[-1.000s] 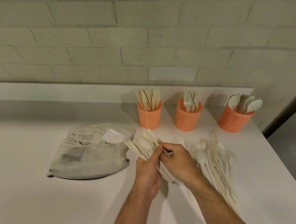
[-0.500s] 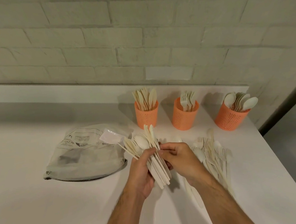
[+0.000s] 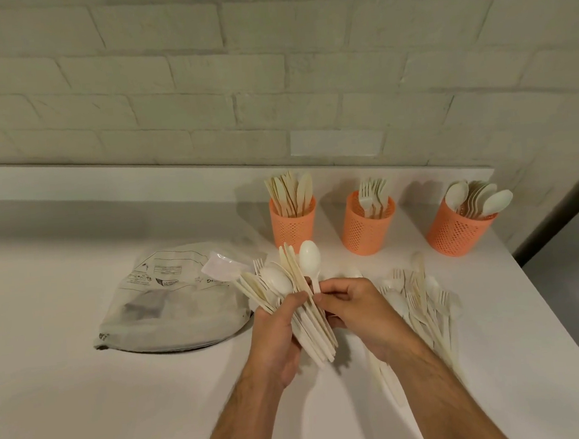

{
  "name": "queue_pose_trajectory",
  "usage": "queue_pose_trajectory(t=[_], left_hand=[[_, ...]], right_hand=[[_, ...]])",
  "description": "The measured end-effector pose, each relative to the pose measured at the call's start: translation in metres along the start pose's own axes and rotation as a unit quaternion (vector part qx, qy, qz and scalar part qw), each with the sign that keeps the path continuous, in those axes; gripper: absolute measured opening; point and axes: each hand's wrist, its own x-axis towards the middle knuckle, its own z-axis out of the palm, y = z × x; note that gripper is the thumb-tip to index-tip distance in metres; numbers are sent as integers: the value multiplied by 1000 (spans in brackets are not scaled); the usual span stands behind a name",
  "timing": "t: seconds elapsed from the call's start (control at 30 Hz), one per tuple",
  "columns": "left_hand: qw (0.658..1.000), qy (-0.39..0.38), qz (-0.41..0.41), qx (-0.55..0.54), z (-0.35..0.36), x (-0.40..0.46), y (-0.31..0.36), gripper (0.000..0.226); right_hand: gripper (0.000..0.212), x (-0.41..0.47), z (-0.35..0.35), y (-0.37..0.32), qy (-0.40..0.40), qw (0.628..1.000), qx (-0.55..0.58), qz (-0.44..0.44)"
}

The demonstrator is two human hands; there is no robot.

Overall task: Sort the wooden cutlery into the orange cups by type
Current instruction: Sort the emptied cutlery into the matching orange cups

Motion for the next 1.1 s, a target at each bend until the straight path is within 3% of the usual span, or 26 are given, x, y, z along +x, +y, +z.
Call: queue_pose_trajectory(t=[0.33,0.73,0.97,1.1], left_hand=[[999,1,18,46,-2,1,4,24],[997,-9,36,73,4,0,8,22],[999,-5,23,49,5,2,10,20],[1000,12,10,25,3,6,7,13]], right_hand=[[23,2,0,-2,-59,998,0,18],[18,7,21,6,21,987,-154,-47],[32,5,20,3,51,983,-160,-73],[27,3,16,1,82,969,-213,-92]])
